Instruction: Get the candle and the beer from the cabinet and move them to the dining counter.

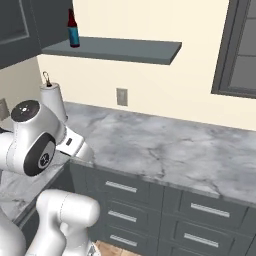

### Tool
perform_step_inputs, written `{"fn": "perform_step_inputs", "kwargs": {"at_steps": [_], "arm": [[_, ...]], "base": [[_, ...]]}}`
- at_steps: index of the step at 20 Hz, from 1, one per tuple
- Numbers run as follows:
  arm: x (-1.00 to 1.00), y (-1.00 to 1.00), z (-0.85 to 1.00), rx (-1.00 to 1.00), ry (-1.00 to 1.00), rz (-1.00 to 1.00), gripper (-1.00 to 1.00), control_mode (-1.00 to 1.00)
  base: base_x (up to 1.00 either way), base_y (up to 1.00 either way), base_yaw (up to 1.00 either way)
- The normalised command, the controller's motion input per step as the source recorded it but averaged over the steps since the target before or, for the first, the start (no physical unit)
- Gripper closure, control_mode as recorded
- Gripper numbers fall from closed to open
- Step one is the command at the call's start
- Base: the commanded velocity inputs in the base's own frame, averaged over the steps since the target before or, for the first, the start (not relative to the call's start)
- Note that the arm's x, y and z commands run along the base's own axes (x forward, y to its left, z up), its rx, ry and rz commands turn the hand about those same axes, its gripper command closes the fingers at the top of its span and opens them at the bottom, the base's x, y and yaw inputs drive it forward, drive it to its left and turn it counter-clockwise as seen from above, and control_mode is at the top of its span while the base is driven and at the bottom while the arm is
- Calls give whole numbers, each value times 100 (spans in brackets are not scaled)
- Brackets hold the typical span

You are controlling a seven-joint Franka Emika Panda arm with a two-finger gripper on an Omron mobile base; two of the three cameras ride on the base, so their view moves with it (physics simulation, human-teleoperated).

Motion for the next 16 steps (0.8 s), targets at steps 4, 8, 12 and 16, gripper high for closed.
{"fn": "perform_step_inputs", "kwargs": {"at_steps": [4, 8, 12, 16], "arm": [[0, 0, 0, 0, 0, 0, -100, 100], [0, 0, 0, 0, 0, 0, -100, 100], [0, 0, 0, 0, 0, 0, -100, 100], [0, 0, 0, 0, 0, 0, -100, 100]], "base": [[64, -3, 0], [60, 0, 0], [51, 0, 0], [43, 0, 0]]}}
